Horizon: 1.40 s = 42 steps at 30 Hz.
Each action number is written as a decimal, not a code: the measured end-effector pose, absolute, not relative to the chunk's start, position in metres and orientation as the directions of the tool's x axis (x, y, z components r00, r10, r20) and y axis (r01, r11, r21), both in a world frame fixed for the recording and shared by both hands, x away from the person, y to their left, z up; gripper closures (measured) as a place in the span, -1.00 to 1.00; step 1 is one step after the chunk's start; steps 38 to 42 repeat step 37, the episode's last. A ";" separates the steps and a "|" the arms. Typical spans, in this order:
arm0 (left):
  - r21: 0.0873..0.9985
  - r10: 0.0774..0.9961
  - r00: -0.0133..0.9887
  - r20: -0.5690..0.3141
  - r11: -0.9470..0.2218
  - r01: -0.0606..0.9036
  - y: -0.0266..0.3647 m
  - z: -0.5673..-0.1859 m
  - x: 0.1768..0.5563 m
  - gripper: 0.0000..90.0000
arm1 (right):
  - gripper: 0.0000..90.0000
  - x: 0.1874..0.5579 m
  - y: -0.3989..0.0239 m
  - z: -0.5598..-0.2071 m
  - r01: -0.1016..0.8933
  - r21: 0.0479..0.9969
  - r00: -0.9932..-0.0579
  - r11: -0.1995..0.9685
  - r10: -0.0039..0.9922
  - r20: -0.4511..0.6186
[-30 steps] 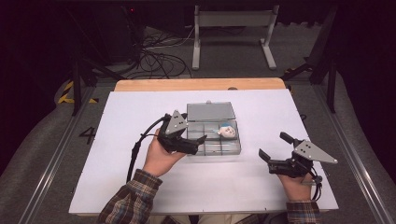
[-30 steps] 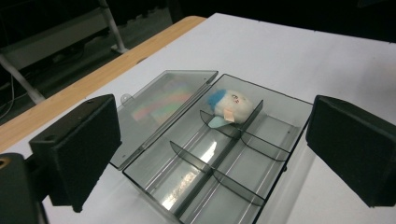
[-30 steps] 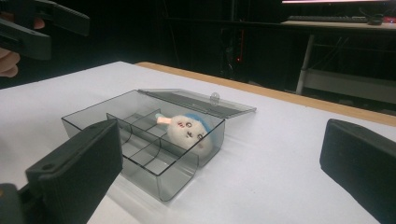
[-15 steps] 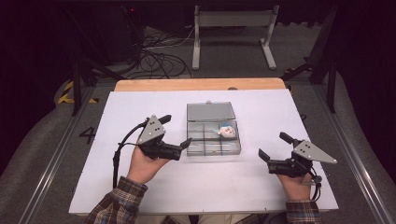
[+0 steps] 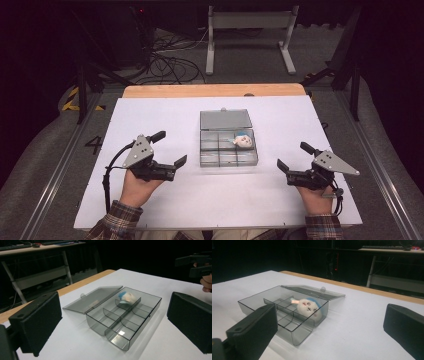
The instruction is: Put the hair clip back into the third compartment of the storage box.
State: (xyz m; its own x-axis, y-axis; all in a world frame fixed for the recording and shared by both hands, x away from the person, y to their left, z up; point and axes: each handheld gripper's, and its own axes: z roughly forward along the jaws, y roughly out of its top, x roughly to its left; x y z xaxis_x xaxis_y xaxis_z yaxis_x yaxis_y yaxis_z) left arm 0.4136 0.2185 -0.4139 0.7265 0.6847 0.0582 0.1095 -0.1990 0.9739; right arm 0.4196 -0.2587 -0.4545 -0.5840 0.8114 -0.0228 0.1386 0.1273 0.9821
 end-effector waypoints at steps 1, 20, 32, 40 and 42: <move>0.975 0.688 0.724 0.055 -0.193 0.110 0.221 -0.416 0.413 -1.00 | -1.00 0.420 -0.259 -0.455 0.142 0.982 -0.581 0.128 0.814 -0.023; 0.985 0.717 0.696 0.033 -0.140 0.097 0.266 -0.441 0.392 -1.00 | -1.00 0.420 -0.260 -0.457 0.143 0.982 -0.575 0.125 0.818 -0.020; 0.986 0.718 0.695 0.034 -0.139 0.095 0.279 -0.453 0.388 -1.00 | -1.00 0.418 -0.262 -0.455 0.137 0.984 -0.574 0.114 0.819 -0.015; 0.987 0.716 0.697 0.036 -0.137 0.089 0.281 -0.453 0.388 -1.00 | -1.00 0.418 -0.264 -0.455 0.128 0.986 -0.568 0.110 0.822 -0.018; 0.987 0.716 0.697 0.036 -0.137 0.089 0.281 -0.453 0.388 -1.00 | -1.00 0.418 -0.264 -0.455 0.128 0.986 -0.568 0.110 0.822 -0.018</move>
